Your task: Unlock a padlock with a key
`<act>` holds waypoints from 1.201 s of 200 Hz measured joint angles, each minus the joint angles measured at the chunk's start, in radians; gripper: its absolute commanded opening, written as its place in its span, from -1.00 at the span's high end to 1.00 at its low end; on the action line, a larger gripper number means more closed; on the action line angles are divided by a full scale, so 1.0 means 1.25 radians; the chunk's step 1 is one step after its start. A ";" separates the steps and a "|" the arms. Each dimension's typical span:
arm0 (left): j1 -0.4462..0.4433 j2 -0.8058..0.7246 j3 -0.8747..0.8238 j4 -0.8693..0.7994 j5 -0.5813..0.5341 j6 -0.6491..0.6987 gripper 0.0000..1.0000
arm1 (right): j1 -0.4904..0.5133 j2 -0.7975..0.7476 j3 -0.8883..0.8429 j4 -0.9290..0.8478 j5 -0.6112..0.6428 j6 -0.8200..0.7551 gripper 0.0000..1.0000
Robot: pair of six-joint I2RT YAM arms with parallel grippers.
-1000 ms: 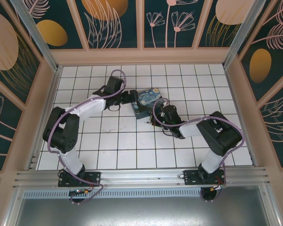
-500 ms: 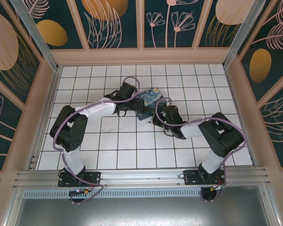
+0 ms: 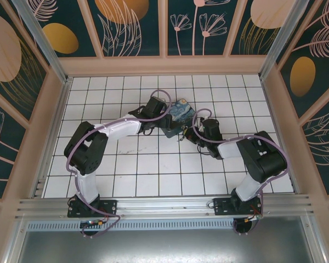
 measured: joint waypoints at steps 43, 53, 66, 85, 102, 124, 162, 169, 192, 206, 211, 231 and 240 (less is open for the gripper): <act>-0.004 0.013 0.009 0.018 -0.016 0.010 -0.29 | -0.007 0.044 0.031 -0.002 -0.014 0.006 1.00; -0.004 0.015 0.009 0.021 -0.016 0.010 -0.28 | -0.007 0.046 0.031 0.004 -0.013 0.015 1.00; -0.004 0.018 0.009 0.028 -0.018 0.011 -0.27 | -0.009 0.049 0.024 0.026 -0.011 0.033 1.00; -0.004 0.022 0.011 0.037 -0.018 0.011 -0.26 | -0.013 0.051 0.006 0.070 -0.008 0.060 1.00; -0.003 0.024 0.011 0.042 -0.019 0.011 -0.25 | -0.016 0.051 -0.009 0.106 -0.006 0.079 1.00; -0.004 0.027 0.011 0.050 -0.018 0.011 -0.23 | -0.024 0.051 -0.021 0.139 -0.008 0.098 1.00; -0.004 0.033 0.014 0.060 -0.018 0.011 -0.21 | -0.035 0.054 -0.021 0.157 -0.012 0.108 1.00; -0.004 0.033 0.014 0.061 -0.018 0.011 -0.21 | -0.035 0.060 -0.021 0.162 -0.013 0.114 1.00; -0.004 0.033 0.014 0.061 -0.017 0.011 -0.19 | -0.037 0.085 -0.020 0.186 -0.013 0.124 1.00; -0.004 0.034 0.014 0.061 -0.017 0.011 -0.18 | -0.037 0.092 -0.020 0.199 -0.012 0.128 1.00; -0.004 0.034 0.014 0.061 -0.017 0.011 -0.18 | -0.037 0.093 -0.020 0.201 -0.012 0.130 1.00; -0.003 0.036 0.014 0.067 -0.016 0.011 -0.16 | -0.043 0.093 -0.024 0.214 -0.011 0.138 1.00; -0.004 0.039 0.014 0.073 -0.015 0.011 -0.16 | -0.049 0.093 -0.026 0.220 -0.012 0.140 1.00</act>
